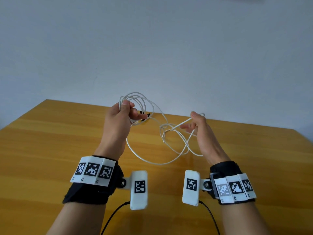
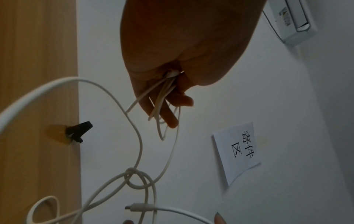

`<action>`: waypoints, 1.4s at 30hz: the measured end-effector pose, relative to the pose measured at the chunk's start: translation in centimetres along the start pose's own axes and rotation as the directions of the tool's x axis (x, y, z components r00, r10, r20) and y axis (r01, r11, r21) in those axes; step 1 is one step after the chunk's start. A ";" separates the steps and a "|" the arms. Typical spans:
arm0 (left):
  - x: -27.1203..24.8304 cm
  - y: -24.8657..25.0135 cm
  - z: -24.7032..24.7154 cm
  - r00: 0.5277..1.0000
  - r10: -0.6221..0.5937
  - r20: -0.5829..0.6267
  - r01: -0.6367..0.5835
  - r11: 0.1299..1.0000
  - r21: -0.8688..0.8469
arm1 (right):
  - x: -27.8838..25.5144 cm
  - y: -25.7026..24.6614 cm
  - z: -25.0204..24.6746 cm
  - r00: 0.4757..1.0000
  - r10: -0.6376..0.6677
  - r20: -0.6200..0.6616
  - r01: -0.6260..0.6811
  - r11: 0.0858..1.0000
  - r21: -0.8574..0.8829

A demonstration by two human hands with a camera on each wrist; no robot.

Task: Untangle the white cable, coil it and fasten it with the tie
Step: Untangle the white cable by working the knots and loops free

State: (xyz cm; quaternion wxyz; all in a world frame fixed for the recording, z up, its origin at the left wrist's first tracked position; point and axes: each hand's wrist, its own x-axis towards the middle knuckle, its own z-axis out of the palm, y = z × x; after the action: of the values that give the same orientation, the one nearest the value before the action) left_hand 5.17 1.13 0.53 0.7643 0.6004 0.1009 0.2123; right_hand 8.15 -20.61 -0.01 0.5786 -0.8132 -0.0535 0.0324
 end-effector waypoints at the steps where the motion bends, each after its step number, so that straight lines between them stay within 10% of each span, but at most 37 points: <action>1: 0.0 0.0 0.0 1.000 -0.005 -0.002 0.005 1.000 0.005 | 0.0 0.1 0.0 1.000 -0.009 0.009 0.008 1.000 0.004; 29: 0.0 -0.5 0.2 1.000 -0.017 0.015 0.017 1.000 0.009 | 0.4 0.9 -0.1 0.952 -0.229 0.205 0.112 0.880 0.461; 42: 0.1 -0.6 0.2 0.999 -0.031 0.043 0.030 0.999 0.016 | 0.0 0.6 0.4 0.969 -0.226 0.101 0.192 0.943 0.273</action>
State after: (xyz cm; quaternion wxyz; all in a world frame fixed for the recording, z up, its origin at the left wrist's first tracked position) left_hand 5.47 0.85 0.08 0.7648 0.6092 0.0952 0.1869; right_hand 8.13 -20.38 -0.69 0.6761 -0.7157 -0.1726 0.0306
